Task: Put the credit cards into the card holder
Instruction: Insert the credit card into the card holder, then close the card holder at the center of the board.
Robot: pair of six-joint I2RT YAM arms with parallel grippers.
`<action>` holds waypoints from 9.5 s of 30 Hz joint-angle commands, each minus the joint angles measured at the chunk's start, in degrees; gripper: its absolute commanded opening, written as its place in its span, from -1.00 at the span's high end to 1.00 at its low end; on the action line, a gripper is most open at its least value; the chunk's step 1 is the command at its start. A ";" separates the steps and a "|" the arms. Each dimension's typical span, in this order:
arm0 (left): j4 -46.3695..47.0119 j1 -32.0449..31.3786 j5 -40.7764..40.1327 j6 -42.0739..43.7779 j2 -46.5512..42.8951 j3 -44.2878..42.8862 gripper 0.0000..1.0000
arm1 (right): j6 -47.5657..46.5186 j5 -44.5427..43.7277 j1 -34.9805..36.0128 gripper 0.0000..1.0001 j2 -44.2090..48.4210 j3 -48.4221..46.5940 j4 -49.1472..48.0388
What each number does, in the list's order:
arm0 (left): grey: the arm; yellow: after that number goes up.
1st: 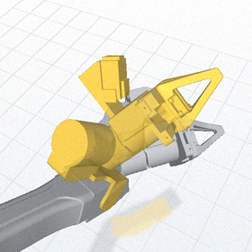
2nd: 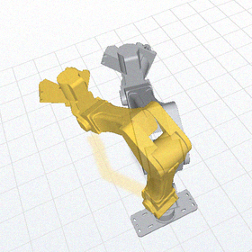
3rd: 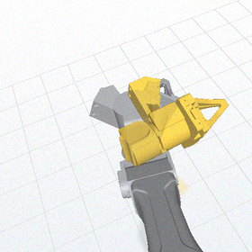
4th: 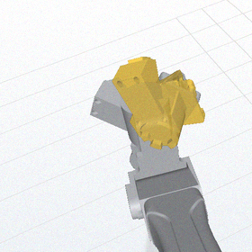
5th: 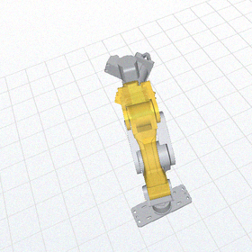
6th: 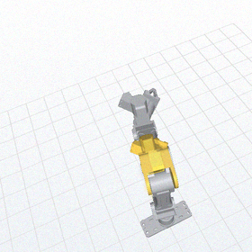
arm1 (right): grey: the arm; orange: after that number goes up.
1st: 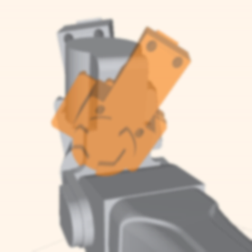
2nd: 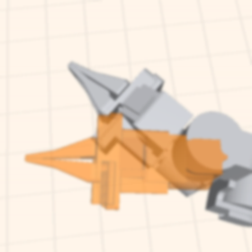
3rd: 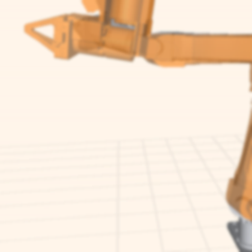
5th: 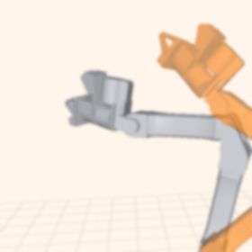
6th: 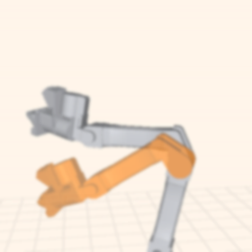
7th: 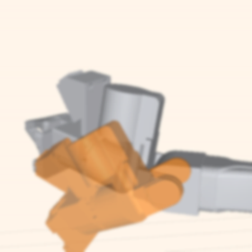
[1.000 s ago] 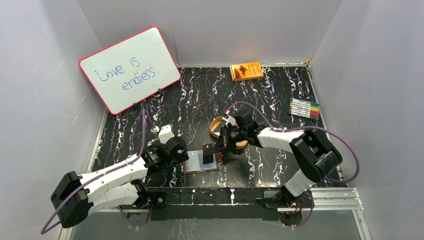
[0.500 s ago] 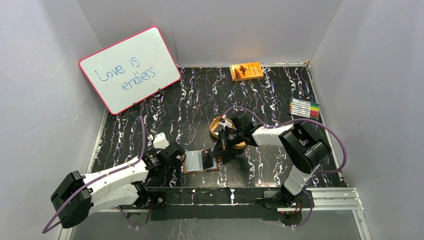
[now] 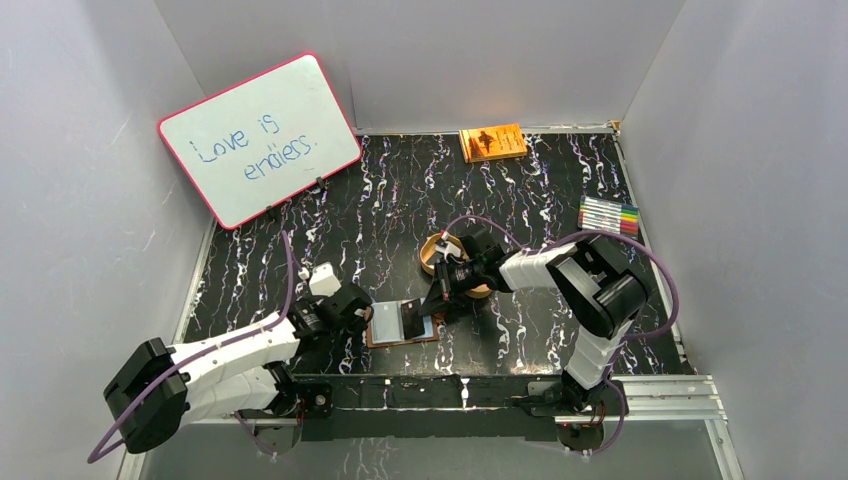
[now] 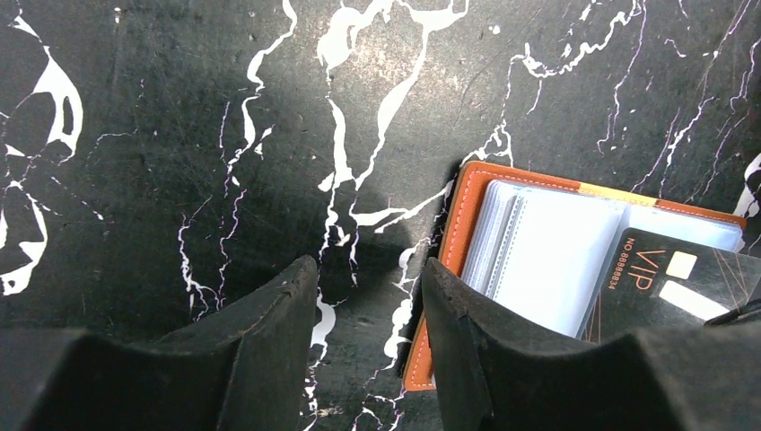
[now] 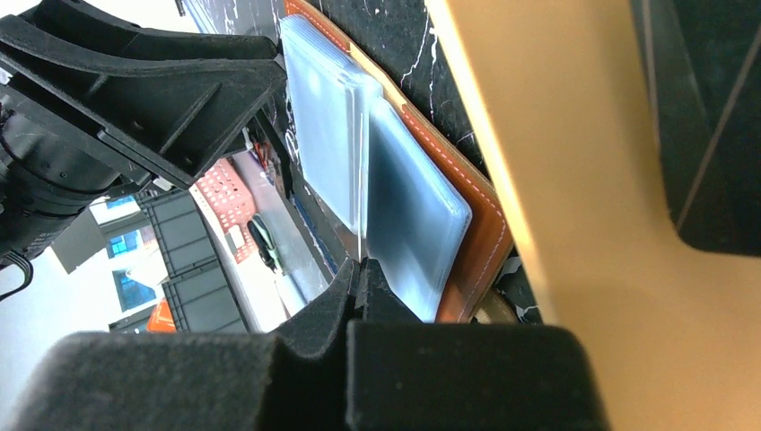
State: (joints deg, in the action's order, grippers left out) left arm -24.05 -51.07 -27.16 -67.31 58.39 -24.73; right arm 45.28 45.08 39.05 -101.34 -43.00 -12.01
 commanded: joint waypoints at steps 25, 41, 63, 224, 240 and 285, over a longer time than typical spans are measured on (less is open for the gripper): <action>2.32 0.31 4.04 0.50 2.45 2.57 0.12 | 2.62 0.73 2.57 1.00 -3.25 -3.69 -5.93; 3.54 0.32 5.42 0.13 2.44 3.59 0.14 | 4.76 -3.45 4.17 1.00 -3.48 -2.79 -8.97; 8.41 0.27 9.50 -0.89 3.02 6.23 0.25 | 10.09 -8.82 8.39 1.00 -6.13 -4.29 -10.98; 0.88 -5.60 7.54 9.67 -5.57 -7.75 -0.89 | -3.81 -44.46 14.00 1.00 38.95 3.47 30.74; -0.40 -5.57 6.37 1.09 -9.69 0.61 -0.84 | -5.50 -42.50 13.99 1.00 38.46 1.77 30.80; 13.75 -5.32 14.06 1.70 4.13 5.24 0.01 | -3.15 -30.99 13.98 1.00 36.41 0.19 21.44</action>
State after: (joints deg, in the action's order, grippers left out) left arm -11.11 -56.45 -17.12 -66.70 57.93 -21.71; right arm 40.53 10.85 52.90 -64.03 -40.75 15.16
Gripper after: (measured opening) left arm 0.538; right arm 0.043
